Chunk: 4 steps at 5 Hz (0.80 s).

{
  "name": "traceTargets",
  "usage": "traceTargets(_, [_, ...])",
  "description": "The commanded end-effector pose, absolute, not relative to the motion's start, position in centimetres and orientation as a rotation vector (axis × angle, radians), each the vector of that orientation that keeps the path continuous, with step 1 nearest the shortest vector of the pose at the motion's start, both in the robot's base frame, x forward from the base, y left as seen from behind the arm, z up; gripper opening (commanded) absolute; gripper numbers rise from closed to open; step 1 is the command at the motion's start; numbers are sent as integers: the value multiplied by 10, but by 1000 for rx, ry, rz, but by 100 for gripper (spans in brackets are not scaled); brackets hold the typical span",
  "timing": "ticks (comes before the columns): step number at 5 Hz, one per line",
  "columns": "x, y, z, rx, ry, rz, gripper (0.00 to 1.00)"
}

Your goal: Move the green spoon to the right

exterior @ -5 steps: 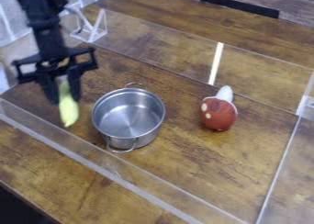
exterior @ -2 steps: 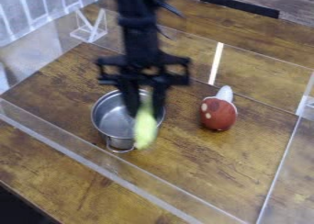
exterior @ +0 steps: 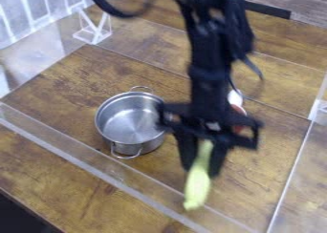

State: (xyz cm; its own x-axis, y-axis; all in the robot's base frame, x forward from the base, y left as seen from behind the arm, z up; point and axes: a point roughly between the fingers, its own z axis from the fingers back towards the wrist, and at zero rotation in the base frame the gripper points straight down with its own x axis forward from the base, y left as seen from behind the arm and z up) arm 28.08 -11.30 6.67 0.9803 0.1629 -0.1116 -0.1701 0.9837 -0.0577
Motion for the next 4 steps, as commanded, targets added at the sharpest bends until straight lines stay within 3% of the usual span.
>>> traceTargets(1, [284, -121, 73, -52, 86, 32, 0])
traceTargets(4, [291, -101, 73, -39, 115, 4, 0])
